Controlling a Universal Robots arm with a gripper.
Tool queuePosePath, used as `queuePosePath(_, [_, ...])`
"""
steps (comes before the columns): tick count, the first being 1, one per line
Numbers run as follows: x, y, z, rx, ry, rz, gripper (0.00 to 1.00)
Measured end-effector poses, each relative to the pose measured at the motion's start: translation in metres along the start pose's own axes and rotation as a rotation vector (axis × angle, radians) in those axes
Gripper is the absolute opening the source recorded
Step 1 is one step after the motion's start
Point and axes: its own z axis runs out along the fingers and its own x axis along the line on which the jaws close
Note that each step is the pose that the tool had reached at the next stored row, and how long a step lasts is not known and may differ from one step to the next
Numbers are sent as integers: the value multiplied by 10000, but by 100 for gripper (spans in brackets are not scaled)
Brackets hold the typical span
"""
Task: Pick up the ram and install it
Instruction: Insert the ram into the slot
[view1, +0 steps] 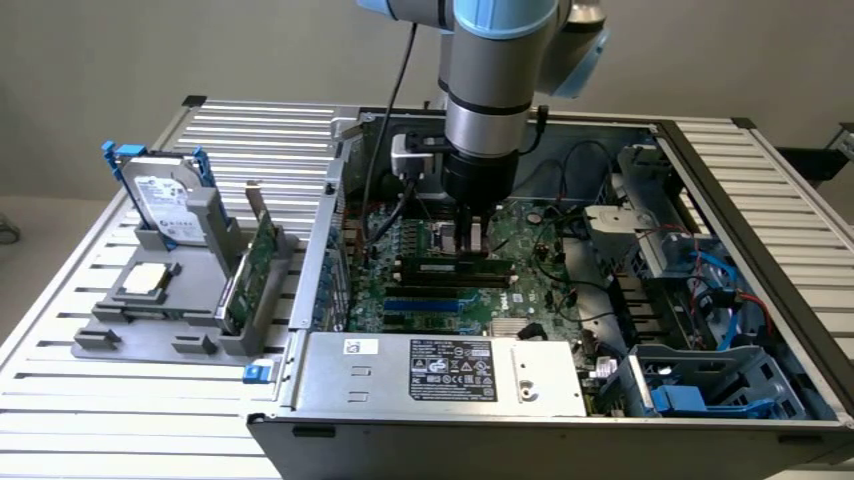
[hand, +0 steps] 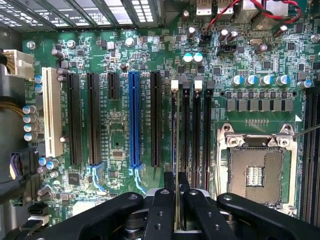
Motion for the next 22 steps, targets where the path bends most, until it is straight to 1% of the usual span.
queuePosePath(22, [5, 8, 48, 2, 0, -38, 14])
